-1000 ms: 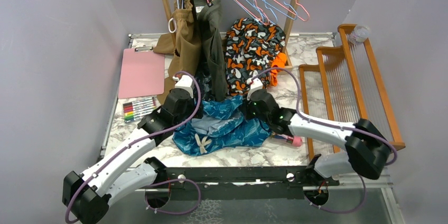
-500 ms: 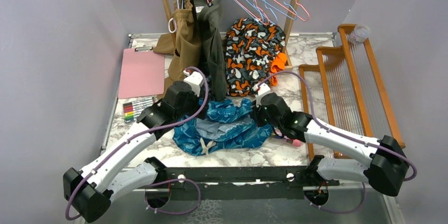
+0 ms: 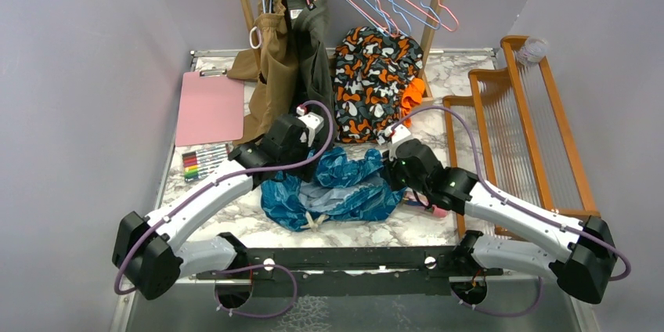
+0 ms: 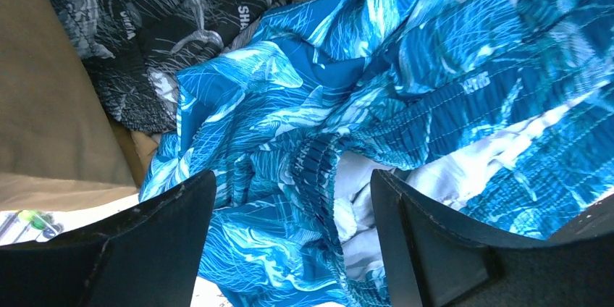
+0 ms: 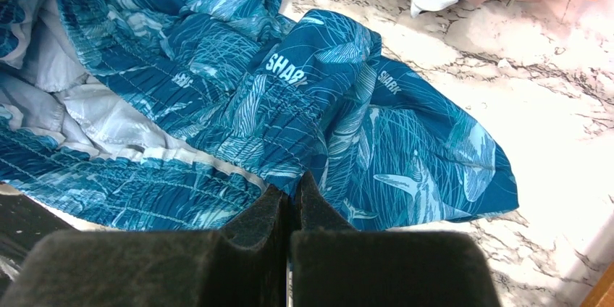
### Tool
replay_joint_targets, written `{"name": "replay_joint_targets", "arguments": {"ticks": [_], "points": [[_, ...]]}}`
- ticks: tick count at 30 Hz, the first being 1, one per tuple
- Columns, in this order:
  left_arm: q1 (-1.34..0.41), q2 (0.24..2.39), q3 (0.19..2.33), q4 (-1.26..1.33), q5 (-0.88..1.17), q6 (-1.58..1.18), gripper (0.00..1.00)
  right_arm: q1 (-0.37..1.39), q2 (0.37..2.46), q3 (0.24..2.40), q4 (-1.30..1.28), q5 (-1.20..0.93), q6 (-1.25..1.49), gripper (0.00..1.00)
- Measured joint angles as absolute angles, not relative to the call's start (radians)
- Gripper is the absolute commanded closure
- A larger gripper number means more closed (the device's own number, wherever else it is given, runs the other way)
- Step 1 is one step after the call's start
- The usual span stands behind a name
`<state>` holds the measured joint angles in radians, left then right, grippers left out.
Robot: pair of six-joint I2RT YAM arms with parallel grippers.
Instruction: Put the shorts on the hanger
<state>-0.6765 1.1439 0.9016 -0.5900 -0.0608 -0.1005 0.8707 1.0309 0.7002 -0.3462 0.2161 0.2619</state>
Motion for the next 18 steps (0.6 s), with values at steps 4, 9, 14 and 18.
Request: {"name": "replay_joint_targets", "arguments": {"ticks": [4, 9, 14, 18], "points": [[-0.678, 1.191, 0.910, -0.607, -0.068, -0.101, 0.22, 0.871, 1.013, 0.700, -0.352, 0.220, 0.263, 0.99], [-0.687, 1.220, 0.910, -0.627, -0.068, -0.100, 0.22, 0.871, 1.007, 0.700, -0.355, 0.220, 0.264, 0.99], [-0.710, 1.259, 0.911, -0.628, -0.068, -0.100, 0.26, 0.871, 1.007, 0.700, -0.355, 0.220, 0.264, 0.99], [-0.722, 1.304, 0.911, -0.627, -0.068, -0.100, 0.32, 0.871, 1.006, 0.700, -0.355, 0.217, 0.264, 0.99]]}}
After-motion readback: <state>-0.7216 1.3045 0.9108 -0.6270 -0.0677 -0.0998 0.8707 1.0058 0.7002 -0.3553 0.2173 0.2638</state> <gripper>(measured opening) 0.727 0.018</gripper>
